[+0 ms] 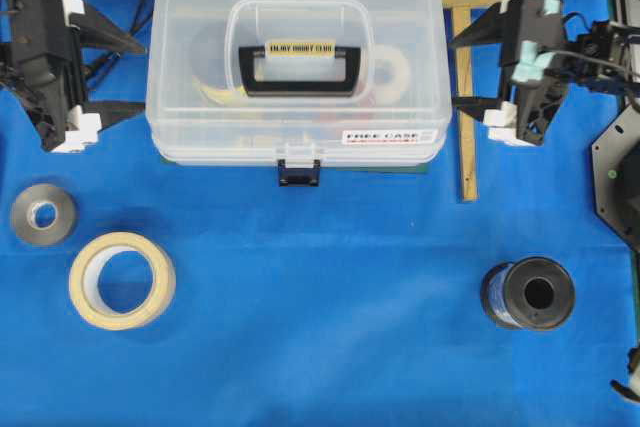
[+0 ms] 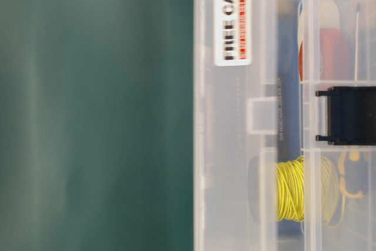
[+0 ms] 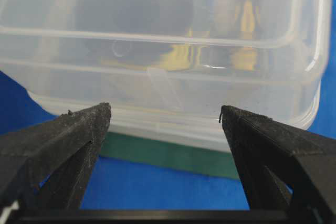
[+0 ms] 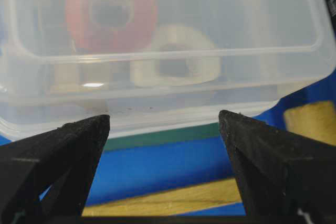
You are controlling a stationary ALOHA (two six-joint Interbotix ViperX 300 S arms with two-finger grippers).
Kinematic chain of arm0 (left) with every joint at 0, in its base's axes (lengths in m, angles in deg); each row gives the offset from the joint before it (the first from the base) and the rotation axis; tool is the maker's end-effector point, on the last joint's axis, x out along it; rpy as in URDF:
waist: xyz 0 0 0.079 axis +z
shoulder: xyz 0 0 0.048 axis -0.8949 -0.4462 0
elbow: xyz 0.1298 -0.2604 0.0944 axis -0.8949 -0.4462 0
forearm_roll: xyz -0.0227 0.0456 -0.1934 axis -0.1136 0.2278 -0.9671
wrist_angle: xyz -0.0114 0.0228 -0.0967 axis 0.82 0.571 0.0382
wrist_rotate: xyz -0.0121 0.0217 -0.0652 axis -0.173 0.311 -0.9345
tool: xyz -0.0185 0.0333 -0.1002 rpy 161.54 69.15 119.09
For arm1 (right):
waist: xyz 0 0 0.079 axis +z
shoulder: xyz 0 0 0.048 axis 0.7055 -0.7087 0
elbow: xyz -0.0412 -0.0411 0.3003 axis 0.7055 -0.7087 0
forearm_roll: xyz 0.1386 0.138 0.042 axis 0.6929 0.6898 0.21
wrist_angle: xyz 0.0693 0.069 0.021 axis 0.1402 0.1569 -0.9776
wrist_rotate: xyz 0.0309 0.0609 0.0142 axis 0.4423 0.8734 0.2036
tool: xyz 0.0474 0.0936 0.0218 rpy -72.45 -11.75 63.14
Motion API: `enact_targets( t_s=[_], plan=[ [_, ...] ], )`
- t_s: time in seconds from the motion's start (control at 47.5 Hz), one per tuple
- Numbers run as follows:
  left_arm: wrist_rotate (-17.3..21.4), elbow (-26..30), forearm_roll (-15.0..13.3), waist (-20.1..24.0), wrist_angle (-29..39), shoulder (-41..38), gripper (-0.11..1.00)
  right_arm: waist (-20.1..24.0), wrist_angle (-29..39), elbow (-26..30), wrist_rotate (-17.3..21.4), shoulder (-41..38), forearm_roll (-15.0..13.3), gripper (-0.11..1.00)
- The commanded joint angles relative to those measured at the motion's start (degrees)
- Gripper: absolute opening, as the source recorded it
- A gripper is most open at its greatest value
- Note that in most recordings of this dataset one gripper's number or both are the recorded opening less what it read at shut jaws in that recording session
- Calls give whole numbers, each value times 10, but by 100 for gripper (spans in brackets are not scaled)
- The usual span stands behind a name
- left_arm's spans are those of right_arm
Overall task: Open the tool box with both arms.
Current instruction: 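Grip the lid ends with both grippers and lift it back, swinging it open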
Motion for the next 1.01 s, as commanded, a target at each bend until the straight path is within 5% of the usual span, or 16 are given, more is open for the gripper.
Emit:
enact_targets(
  t_s=[0.0, 0.989],
  plan=[
    [-5, 34, -4, -4, -23, 18, 91, 5, -11, 33, 11, 25, 4, 85],
    [-4, 33, -4, 71, -104, 45, 91, -65, -83, 27, 18, 60, 9, 84]
  ],
)
